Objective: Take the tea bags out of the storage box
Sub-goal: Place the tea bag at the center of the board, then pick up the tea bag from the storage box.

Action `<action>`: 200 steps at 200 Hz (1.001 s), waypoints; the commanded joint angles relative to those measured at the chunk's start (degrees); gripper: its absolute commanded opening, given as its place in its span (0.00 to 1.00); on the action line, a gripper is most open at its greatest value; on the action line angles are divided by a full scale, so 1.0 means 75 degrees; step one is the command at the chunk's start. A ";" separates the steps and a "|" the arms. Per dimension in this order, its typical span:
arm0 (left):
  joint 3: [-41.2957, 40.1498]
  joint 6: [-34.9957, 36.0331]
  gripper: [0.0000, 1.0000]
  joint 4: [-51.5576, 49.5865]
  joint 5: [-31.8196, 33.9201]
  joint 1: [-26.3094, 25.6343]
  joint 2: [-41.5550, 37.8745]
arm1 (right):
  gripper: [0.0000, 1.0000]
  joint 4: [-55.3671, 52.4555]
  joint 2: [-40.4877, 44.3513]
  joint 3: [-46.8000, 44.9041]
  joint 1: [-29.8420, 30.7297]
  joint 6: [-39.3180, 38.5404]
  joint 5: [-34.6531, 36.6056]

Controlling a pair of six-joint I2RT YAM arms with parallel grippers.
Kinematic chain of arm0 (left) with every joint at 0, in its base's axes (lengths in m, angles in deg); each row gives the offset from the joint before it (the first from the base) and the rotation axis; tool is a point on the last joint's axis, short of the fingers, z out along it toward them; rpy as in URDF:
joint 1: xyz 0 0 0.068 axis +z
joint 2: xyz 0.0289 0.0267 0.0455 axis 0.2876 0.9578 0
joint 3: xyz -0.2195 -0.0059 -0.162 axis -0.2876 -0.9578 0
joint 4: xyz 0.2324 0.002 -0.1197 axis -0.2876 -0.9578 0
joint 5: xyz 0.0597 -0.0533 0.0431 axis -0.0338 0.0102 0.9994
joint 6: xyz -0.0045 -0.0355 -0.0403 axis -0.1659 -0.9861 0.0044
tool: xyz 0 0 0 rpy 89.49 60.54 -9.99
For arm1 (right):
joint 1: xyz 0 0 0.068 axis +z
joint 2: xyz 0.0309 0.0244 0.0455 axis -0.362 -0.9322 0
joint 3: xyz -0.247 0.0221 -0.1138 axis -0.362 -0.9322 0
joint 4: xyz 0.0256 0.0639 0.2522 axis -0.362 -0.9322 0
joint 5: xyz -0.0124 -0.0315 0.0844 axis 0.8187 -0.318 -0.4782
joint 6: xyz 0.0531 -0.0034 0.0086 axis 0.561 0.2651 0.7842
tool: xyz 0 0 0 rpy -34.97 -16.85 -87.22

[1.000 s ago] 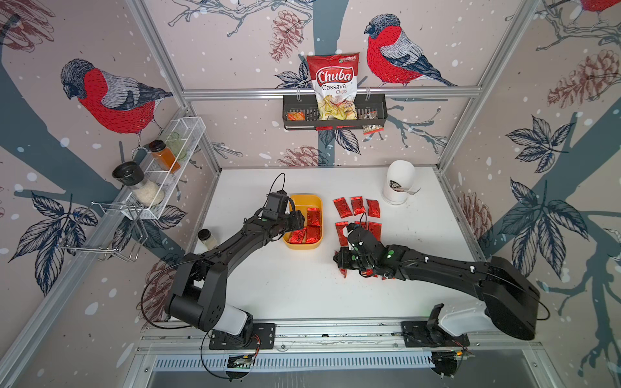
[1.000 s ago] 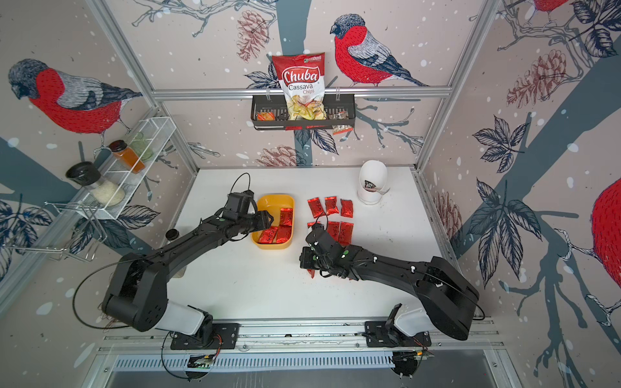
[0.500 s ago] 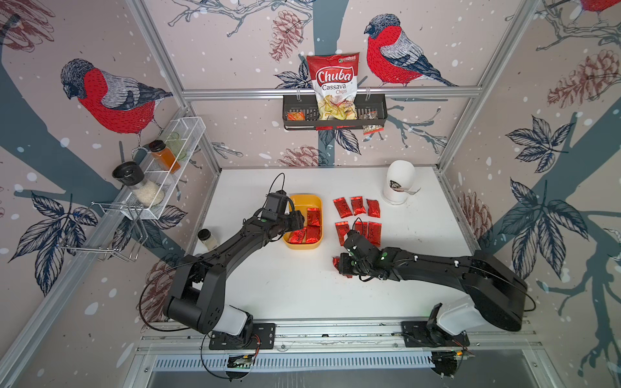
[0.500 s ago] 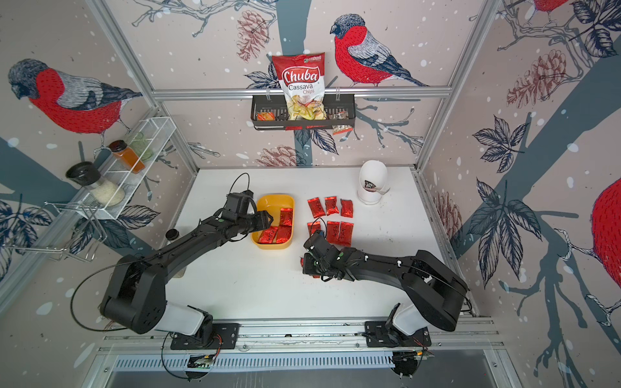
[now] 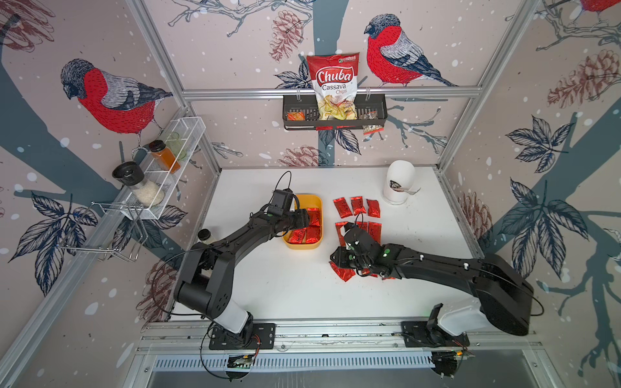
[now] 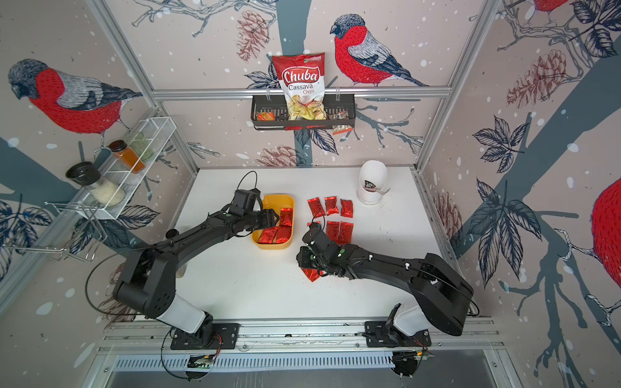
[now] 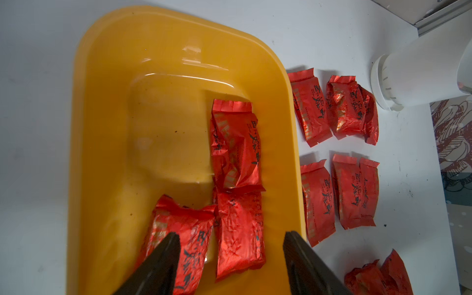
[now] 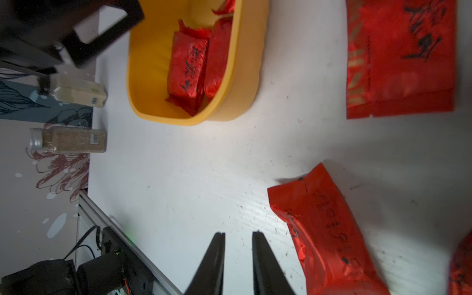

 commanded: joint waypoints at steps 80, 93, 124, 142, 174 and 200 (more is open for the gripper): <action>0.2047 0.0628 0.67 -0.0205 0.0056 0.0011 0.2514 | 0.36 -0.0745 0.1430 -0.0005 -0.1296 -0.0649 -0.0066; 0.2196 0.0650 0.66 -0.0182 0.0113 0.0059 0.2747 | 0.36 -0.0715 0.1396 -0.0007 -0.1311 -0.0664 -0.0116; 0.2423 0.0664 0.58 -0.0106 0.0036 0.0147 0.3175 | 0.36 -0.0679 0.1324 0.0015 -0.1330 -0.0683 -0.0153; 0.2430 0.0676 0.53 -0.0037 -0.0061 0.0167 0.3307 | 0.35 -0.0668 0.1324 0.0005 -0.1355 -0.0687 -0.0153; 0.2253 0.0671 0.29 0.0115 -0.0194 0.0171 0.3295 | 0.35 -0.0660 0.1324 0.0005 -0.1392 -0.0687 -0.0153; 0.2096 0.0670 0.15 0.0161 -0.0223 0.0193 0.3156 | 0.35 -0.0656 0.1320 0.0024 -0.1406 -0.0699 -0.0141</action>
